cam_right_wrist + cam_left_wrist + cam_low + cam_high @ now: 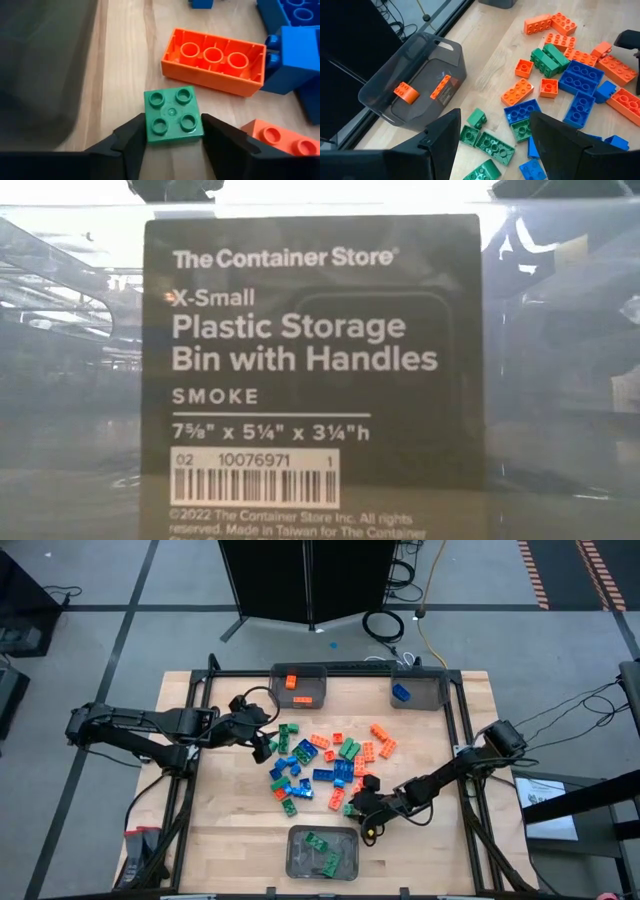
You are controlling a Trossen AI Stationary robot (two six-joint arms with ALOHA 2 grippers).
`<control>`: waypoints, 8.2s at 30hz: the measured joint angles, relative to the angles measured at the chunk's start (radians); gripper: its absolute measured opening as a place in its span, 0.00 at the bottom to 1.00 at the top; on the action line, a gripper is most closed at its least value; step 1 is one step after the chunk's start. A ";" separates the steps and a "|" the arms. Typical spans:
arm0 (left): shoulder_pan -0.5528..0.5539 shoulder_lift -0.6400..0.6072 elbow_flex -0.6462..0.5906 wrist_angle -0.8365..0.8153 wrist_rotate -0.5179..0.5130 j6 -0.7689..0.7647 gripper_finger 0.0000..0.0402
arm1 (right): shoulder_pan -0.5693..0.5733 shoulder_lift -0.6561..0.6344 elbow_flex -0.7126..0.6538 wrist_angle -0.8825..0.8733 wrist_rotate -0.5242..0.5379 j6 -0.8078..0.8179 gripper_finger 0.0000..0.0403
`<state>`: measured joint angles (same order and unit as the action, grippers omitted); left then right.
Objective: Sort blocks
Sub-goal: Put the green game piece into the bottom black bin, then put the orange game piece into the top left black bin
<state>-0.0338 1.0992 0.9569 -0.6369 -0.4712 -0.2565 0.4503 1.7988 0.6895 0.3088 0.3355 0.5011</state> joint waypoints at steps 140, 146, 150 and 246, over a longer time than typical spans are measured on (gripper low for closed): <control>-0.001 0.000 0.000 -0.009 0.117 0.055 0.60 | -0.372 -0.264 0.097 -0.701 -0.286 -0.101 0.08; -0.001 0.000 0.000 -0.009 0.117 0.055 0.60 | -0.357 -0.273 0.114 -0.680 -0.286 -0.138 0.23; -0.001 0.000 -0.001 -0.009 0.117 0.055 0.60 | -0.357 -0.273 0.140 -0.703 -0.287 -0.205 0.39; 0.013 0.000 -0.085 0.055 0.053 0.000 0.60 | -0.993 0.065 0.912 -0.621 -0.519 -0.437 0.29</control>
<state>-0.0208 1.0992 0.8715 -0.5819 -0.4179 -0.2567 -0.5426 1.8642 1.6011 -0.3126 -0.1832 0.0642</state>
